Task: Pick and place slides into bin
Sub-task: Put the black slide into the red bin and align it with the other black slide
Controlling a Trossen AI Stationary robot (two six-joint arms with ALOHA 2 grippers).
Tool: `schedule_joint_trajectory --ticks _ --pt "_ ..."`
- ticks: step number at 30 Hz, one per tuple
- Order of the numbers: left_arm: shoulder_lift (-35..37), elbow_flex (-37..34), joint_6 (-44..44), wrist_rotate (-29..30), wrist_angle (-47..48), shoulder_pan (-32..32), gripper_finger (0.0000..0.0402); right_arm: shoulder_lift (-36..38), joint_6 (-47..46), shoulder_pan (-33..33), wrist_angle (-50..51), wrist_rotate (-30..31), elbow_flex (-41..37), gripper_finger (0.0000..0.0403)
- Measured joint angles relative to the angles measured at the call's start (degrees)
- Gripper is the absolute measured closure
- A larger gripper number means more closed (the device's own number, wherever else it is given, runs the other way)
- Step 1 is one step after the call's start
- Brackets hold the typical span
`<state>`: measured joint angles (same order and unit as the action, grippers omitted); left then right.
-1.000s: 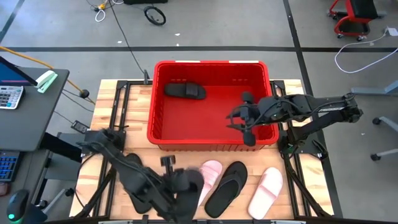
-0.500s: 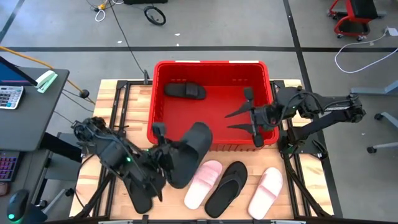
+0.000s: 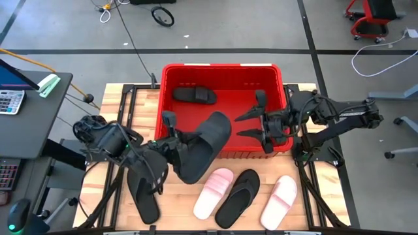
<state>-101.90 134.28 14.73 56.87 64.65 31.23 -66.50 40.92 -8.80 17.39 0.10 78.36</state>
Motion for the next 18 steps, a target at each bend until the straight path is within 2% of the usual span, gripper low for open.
schedule_joint_trajectory --ticks 5,9,13,18 --pt "0.1 0.0 1.0 -2.9 -1.1 -1.6 0.0393 -1.0 4.5 0.0 0.5 0.1 0.0 0.0167" --pt "0.1 0.0 2.4 -5.1 -2.6 -2.4 0.0393 -1.9 9.7 0.0 0.3 4.2 0.0 0.0157" --pt "0.1 0.0 2.4 -6.3 -3.4 -3.2 0.0393 -2.9 13.5 0.1 -0.1 6.1 0.0 0.0158" --pt "0.1 0.0 2.4 -6.3 -3.3 -3.8 0.0393 -3.6 13.4 0.0 -0.3 6.2 0.0 0.0173"
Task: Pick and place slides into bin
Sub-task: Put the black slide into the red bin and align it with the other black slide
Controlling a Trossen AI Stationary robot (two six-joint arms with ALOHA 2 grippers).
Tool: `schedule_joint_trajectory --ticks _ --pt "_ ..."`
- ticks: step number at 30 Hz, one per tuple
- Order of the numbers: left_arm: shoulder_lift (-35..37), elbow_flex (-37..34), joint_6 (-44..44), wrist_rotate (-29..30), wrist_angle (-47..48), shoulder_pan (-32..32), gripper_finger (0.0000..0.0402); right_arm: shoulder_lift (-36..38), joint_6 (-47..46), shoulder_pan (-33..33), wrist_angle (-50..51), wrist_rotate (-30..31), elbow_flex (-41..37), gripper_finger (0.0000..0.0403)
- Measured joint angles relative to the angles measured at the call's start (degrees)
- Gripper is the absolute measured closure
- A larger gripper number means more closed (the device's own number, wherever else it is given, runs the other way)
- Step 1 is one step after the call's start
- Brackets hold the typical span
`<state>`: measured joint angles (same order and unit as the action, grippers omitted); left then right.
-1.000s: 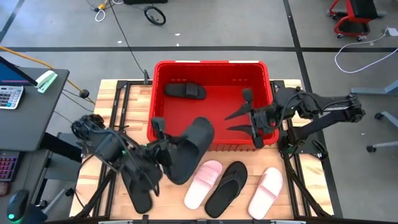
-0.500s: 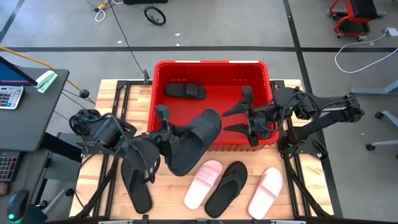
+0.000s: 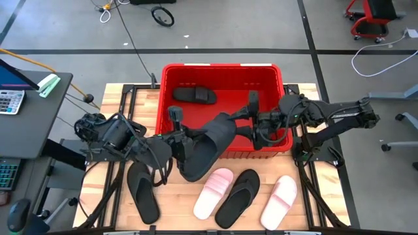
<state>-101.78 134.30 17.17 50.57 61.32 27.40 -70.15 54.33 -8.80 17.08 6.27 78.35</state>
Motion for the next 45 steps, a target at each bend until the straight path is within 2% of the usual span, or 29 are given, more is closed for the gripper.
schedule_joint_trajectory --ticks 6,14,15,19,25,29,33,36,40,45 --pt "0.0 0.0 0.0 0.0 0.2 -0.2 0.0392 0.1 0.2 0.0 -0.1 -0.2 0.0 0.0226" --pt "0.0 0.0 -2.4 0.0 0.2 -1.6 0.0382 0.1 0.1 0.0 1.3 -1.8 0.0 0.0357" --pt "0.0 0.0 -2.4 0.0 0.2 -1.8 0.0379 0.1 0.1 0.0 1.7 -1.8 0.0 0.0364" --pt "0.0 0.0 -3.0 -0.2 0.2 -2.5 0.0355 0.2 -1.2 0.0 4.2 -1.5 0.0 0.0365" --pt "-0.1 -0.1 -2.9 0.6 0.3 -2.5 0.0290 0.4 -4.6 -0.1 6.6 3.7 0.0 0.0363" --pt "-0.1 0.0 -2.8 2.1 -0.1 -2.6 0.0248 0.4 -7.2 -0.1 9.1 11.1 0.0 0.0365" --pt "-0.1 0.0 -3.0 5.7 -0.1 -2.4 0.0218 0.6 -10.7 0.1 16.1 23.0 0.0 0.0365" --pt "-0.1 0.0 -2.9 9.3 -0.1 -2.4 0.0207 0.6 -14.4 0.2 23.4 29.5 0.0 0.0362" --pt "-0.1 0.0 0.0 12.5 0.0 -2.5 0.0208 -0.9 -18.5 2.3 27.7 29.8 0.0 0.0361" --pt "-0.1 0.0 1.2 12.9 -0.3 -2.9 0.0224 -5.3 -16.6 6.6 27.6 30.1 -0.5 0.0363"
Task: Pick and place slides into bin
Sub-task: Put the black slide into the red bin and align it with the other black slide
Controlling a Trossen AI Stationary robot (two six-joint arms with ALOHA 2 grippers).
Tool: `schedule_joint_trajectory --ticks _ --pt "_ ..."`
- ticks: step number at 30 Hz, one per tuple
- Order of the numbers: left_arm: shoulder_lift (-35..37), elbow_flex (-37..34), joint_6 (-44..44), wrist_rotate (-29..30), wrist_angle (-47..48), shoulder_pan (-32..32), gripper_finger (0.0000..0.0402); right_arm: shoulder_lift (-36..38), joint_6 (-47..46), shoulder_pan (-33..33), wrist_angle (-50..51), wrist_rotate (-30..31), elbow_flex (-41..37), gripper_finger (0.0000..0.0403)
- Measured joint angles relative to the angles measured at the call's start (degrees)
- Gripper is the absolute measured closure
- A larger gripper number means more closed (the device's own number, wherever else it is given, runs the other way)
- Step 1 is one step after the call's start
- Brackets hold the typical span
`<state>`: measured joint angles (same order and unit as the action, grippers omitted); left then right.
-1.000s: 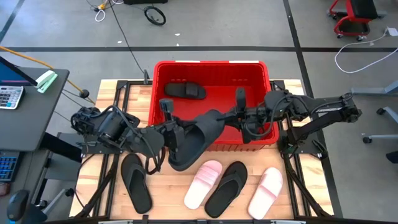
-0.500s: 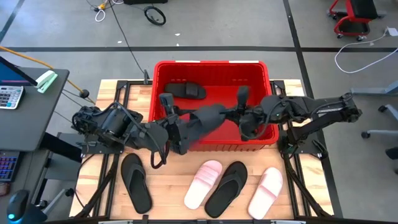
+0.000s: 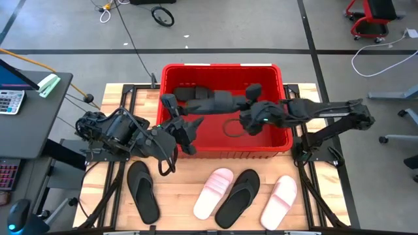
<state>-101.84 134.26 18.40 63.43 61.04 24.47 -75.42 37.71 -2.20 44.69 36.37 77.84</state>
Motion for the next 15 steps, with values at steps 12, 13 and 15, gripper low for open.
schedule_joint_trajectory --ticks 12,13,15 --pt "0.0 0.0 -6.2 2.2 -1.5 -0.2 0.0255 -20.1 14.9 11.0 -7.4 -0.7 -0.1 0.0358" --pt "0.0 0.0 -5.7 2.2 -1.5 -0.2 0.0257 -21.2 16.1 11.4 -8.8 -0.8 -0.1 0.0357" --pt "0.0 0.0 -4.3 2.2 -1.5 -0.2 0.0263 -22.9 19.2 12.2 -11.6 -2.9 -0.1 0.0357"
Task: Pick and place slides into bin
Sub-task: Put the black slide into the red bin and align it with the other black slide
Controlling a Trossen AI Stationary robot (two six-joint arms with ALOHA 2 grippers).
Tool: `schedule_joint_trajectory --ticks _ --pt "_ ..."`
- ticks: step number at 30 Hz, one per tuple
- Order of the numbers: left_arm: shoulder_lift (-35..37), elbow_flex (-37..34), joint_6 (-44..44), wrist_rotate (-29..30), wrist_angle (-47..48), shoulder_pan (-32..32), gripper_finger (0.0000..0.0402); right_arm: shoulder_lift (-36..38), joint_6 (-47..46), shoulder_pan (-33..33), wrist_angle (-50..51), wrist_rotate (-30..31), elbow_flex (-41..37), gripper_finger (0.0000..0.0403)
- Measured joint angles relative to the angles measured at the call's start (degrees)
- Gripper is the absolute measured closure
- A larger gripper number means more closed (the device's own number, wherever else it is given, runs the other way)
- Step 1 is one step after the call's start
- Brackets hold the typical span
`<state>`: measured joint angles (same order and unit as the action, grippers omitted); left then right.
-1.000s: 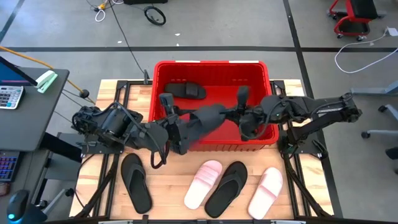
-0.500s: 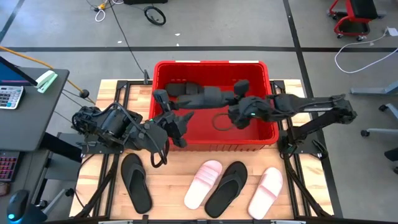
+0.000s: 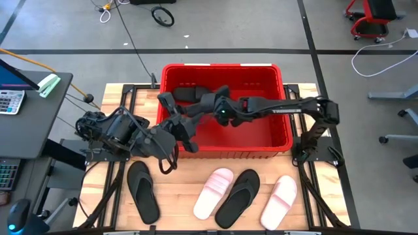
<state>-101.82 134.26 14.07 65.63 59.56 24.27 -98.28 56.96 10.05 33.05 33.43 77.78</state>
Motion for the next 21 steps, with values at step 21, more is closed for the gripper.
schedule_joint_trajectory --ticks 21 --pt "0.0 0.0 -1.6 0.4 0.2 -0.7 0.0288 -11.9 1.4 6.9 -14.6 -12.5 0.0 0.0344"
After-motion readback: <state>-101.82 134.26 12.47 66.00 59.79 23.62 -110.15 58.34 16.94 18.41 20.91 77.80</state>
